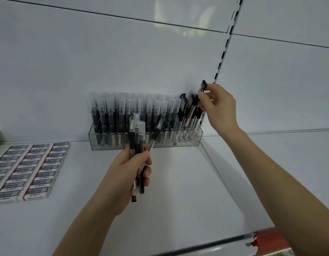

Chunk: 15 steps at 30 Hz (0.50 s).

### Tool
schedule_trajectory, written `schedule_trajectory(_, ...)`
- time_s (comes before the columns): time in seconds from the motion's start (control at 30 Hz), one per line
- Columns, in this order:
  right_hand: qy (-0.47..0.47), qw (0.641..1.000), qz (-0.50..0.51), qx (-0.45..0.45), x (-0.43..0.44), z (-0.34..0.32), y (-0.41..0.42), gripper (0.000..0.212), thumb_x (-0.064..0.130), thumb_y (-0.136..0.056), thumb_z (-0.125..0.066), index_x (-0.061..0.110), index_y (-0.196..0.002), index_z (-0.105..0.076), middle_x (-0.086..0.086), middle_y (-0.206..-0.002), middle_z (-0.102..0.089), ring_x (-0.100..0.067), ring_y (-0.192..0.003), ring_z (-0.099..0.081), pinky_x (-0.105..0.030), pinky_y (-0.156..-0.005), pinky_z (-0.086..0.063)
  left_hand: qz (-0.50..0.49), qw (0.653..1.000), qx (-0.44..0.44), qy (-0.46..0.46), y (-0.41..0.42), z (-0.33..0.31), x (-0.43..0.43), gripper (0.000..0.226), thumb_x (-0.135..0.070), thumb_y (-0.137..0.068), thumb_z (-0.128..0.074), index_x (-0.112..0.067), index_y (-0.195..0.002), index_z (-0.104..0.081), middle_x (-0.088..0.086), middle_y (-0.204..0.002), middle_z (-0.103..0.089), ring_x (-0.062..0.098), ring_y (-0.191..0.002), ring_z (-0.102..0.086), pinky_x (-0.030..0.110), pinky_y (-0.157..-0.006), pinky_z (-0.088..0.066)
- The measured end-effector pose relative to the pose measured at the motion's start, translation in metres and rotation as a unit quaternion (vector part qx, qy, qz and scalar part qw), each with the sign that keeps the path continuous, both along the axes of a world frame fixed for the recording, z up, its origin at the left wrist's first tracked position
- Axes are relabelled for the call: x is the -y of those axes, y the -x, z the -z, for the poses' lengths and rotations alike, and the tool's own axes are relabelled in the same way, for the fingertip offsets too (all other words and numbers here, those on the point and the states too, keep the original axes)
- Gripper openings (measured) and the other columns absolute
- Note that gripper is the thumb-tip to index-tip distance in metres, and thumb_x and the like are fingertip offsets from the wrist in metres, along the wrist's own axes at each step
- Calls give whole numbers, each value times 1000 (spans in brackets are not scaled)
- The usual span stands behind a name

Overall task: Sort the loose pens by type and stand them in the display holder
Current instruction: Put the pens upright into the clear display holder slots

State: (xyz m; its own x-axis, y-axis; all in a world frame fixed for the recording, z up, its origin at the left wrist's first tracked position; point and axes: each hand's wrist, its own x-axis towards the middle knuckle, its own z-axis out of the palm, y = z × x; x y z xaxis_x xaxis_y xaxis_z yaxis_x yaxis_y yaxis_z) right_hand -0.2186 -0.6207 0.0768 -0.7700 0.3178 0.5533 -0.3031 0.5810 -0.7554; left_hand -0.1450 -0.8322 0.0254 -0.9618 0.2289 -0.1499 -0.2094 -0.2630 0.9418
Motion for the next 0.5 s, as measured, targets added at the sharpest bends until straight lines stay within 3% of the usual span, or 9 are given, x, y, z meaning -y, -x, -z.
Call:
schedule_trajectory(0.13, -15, 1000, -4, 11, -3, -2, 4, 15, 13, -90, -55, 11, -103, -61, 0, -78, -64, -2, -60, -64, -33, -73, -55, -3, 1000, -21, 2, -1, 2, -1, 11, -7, -91, -47, -10, -95, -57, 2, -67, -55, 8, -48, -48, 20, -43, -41)
schedule_trajectory(0.33, -82, 994, -16, 75, 1, 16, 5, 10, 11, -90, -54, 5, -91, -62, -16, -82, -68, -28, -76, -67, -42, -77, -54, -7, 999, -36, 4, -2, 4, -1, 10, -11, -90, -49, -12, -94, -59, 0, -71, -68, 8, -53, -54, 24, -49, -44)
schedule_trajectory(0.5, -45, 992, -2, 117, 0, 27, 6, 5, 16, -90, -56, 12, -91, -58, -10, -83, -66, -27, -81, -68, -36, -77, -54, -3, 998, -55, 8, -5, 3, 0, 12, -11, -88, -51, -12, -97, -59, 1, -79, -73, 7, -56, -60, 24, -50, -47)
